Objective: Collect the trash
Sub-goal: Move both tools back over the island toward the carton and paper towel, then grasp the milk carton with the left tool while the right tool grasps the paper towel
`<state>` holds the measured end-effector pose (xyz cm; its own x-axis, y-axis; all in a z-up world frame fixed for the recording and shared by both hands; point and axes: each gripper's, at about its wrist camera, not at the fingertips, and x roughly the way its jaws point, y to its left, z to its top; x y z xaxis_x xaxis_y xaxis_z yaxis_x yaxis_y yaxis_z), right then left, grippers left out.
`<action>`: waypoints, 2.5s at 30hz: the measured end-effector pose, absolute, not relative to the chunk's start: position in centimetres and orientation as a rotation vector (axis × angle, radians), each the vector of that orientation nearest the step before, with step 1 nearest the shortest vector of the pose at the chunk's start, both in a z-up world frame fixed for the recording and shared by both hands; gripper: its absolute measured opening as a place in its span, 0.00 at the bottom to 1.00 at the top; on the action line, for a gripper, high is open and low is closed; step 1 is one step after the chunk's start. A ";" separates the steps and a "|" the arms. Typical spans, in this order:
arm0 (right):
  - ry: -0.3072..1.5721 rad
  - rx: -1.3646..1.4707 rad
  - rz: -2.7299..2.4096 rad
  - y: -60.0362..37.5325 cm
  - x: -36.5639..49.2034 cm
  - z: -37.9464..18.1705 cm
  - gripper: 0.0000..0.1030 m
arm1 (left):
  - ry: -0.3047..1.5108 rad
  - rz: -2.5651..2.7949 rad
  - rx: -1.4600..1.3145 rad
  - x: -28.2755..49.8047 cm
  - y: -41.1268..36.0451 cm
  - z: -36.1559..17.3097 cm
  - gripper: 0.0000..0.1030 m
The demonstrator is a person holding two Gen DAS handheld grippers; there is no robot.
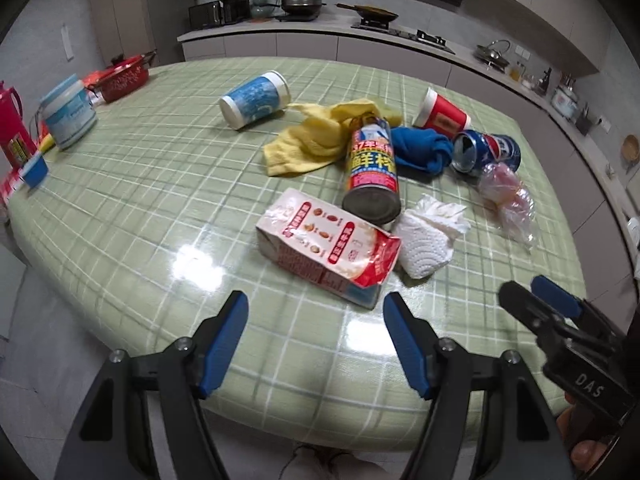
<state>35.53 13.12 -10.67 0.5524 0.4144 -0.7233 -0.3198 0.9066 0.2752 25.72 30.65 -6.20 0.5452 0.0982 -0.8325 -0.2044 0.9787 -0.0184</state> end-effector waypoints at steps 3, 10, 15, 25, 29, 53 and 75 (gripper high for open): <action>0.898 0.085 0.463 14.8 35.6 -11.3 0.74 | 0.982 0.191 -0.129 25.7 31.4 -6.2 0.69; 0.910 0.059 0.438 18.3 35.8 -12.8 0.74 | 0.986 0.161 -0.103 26.4 34.1 -7.2 0.69; 0.899 0.050 0.301 20.2 36.3 -13.9 0.74 | 1.007 0.096 -0.069 27.1 37.5 -7.8 0.69; 0.887 0.079 0.133 24.9 34.9 -14.6 0.74 | 1.024 -0.022 -0.006 28.3 42.2 -8.7 0.69; 0.884 0.108 0.220 28.4 33.6 -14.2 0.74 | 1.017 -0.051 -0.003 28.5 43.5 -8.5 0.69; 0.902 0.096 0.220 30.4 35.2 -15.1 0.74 | 1.023 -0.013 -0.064 29.5 45.8 -8.2 0.69; 0.843 0.144 0.089 21.6 36.5 -12.2 0.74 | 1.086 -0.073 -0.203 32.7 39.4 -8.5 0.69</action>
<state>36.50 21.60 -12.17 0.6627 0.1351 -0.7366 -0.0213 0.9866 0.1618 32.70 39.45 -8.45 0.4661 -0.1583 -0.8704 -0.0401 0.9791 -0.1996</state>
